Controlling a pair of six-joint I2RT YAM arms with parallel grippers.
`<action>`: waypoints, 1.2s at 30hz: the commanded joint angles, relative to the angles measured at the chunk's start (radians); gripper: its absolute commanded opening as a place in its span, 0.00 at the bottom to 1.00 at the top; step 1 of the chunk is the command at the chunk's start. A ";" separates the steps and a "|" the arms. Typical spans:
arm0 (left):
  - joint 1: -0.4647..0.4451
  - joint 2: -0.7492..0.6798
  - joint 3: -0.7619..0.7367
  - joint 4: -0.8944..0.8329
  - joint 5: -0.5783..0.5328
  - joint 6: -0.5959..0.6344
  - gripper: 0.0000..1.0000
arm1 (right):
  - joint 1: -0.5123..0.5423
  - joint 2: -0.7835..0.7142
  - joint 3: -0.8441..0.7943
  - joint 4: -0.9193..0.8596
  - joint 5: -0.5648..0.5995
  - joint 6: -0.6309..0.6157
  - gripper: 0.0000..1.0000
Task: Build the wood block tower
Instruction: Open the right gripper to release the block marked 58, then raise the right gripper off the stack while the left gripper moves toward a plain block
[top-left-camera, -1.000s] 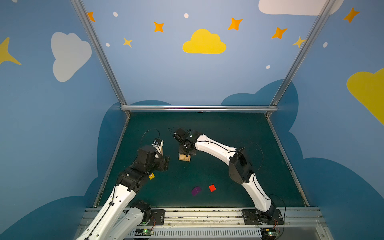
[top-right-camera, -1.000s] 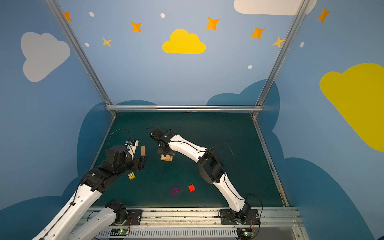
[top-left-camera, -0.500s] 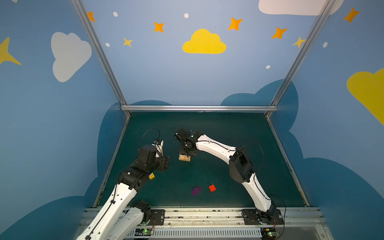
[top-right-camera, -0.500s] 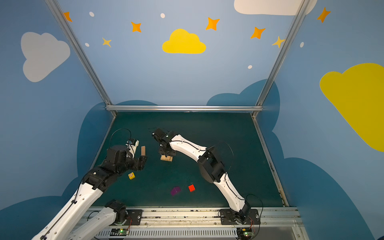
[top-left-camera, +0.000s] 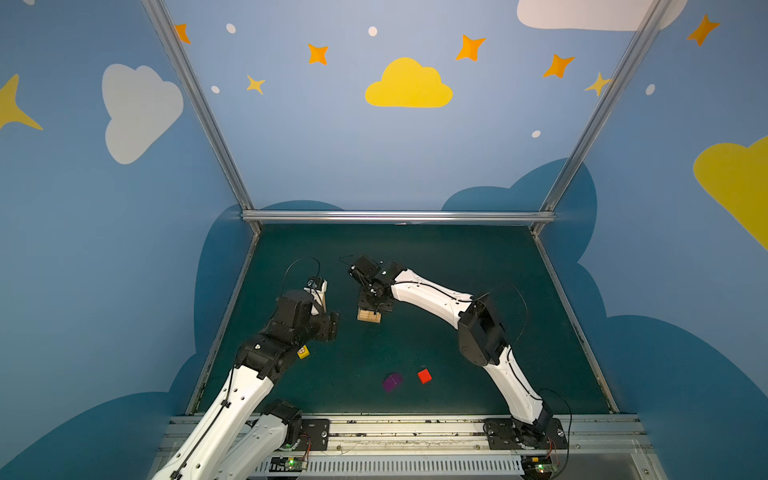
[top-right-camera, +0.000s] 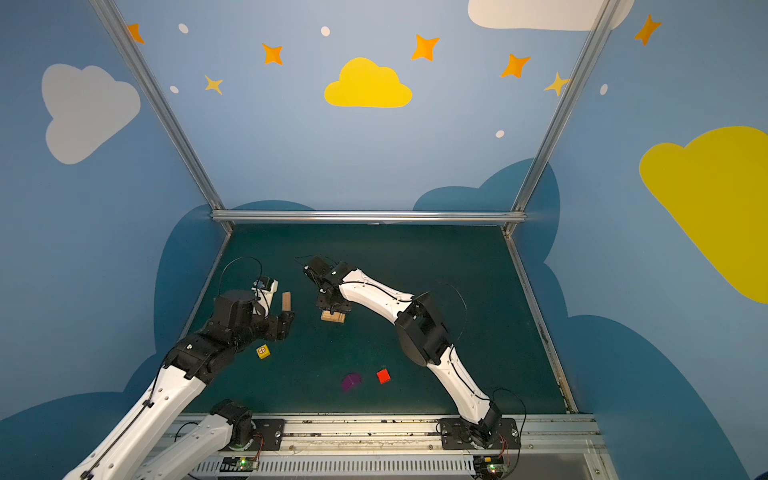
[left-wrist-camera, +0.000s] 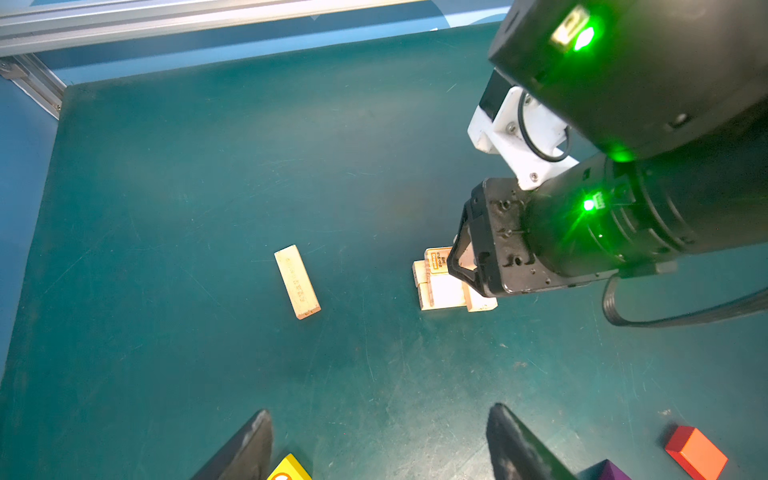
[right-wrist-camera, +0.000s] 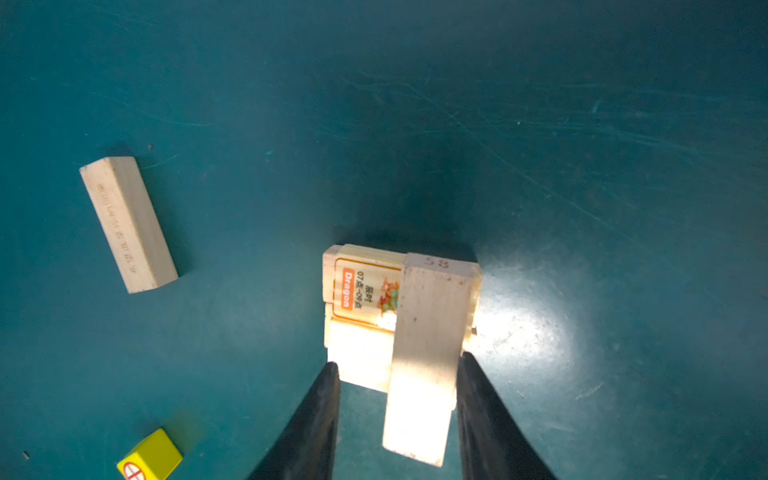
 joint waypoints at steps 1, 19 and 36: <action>0.004 -0.006 -0.011 0.010 0.000 0.000 0.81 | -0.001 -0.045 -0.007 -0.017 0.021 0.002 0.42; 0.077 0.057 0.015 0.031 -0.041 -0.106 0.80 | -0.017 -0.350 -0.206 0.062 0.118 -0.168 0.45; 0.186 0.430 0.215 0.051 0.065 -0.309 0.65 | -0.206 -0.772 -0.787 0.416 -0.433 -0.539 0.47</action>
